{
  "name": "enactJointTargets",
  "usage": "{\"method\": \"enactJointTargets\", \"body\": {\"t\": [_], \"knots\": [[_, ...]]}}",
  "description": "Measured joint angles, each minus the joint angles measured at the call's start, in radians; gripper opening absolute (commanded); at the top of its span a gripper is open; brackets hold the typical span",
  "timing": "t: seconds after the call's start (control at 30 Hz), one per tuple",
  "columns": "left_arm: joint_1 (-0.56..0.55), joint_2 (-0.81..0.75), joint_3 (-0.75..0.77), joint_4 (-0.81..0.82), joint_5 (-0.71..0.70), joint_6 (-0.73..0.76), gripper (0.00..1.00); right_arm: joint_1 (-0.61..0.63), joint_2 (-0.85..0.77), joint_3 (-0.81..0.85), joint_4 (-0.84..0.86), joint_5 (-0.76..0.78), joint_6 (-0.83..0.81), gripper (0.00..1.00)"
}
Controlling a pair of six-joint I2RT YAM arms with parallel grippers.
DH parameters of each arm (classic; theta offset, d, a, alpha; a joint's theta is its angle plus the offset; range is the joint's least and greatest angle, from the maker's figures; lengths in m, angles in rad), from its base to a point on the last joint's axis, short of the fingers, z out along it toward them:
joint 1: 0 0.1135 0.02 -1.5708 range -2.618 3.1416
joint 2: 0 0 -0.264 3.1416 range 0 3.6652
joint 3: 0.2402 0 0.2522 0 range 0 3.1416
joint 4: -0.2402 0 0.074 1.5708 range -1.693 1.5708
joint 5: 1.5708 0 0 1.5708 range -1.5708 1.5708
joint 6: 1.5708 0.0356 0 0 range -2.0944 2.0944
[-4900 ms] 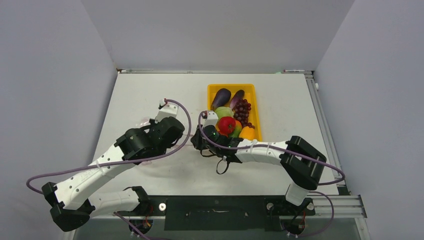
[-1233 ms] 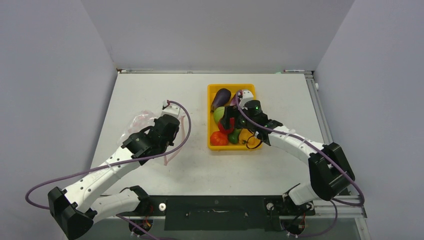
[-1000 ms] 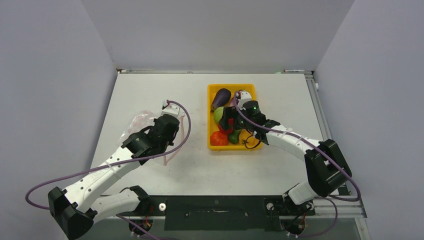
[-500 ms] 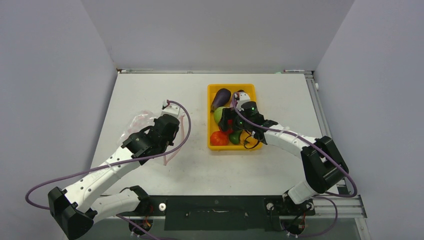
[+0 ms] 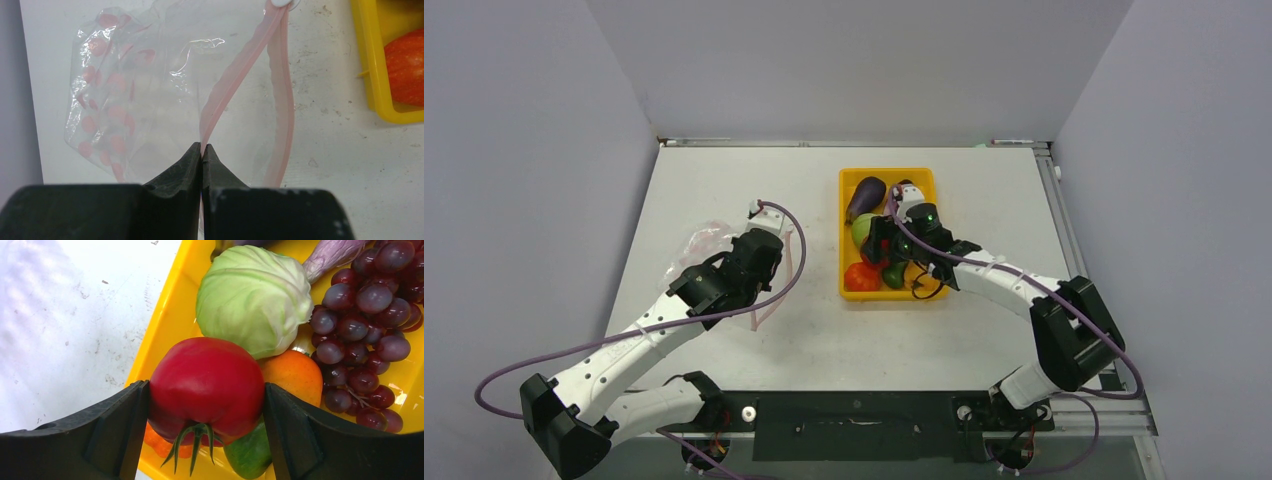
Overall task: Place the food in the zip-top bag and seal the zipper
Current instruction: Pick up the fake fruit from the bin, then place the fake fruit in the zipper food storage bag.
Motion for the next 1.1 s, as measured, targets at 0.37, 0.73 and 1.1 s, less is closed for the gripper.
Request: {"method": "enactJointTargets", "body": {"t": [0.37,0.73,1.1], "knots": [[0.000,0.000,0.000,0.000,0.002,0.000,0.00,0.085,-0.141,0.013,-0.026,0.008,0.006,0.37],[0.000,-0.006,0.000,0.000,0.005,0.000,0.00,0.206,-0.178,0.027,0.010,-0.036,0.043,0.37],[0.000,-0.014,0.000,0.001,0.019,0.000,0.00,0.284,-0.172,0.030,0.120,-0.106,0.111,0.38]]}}
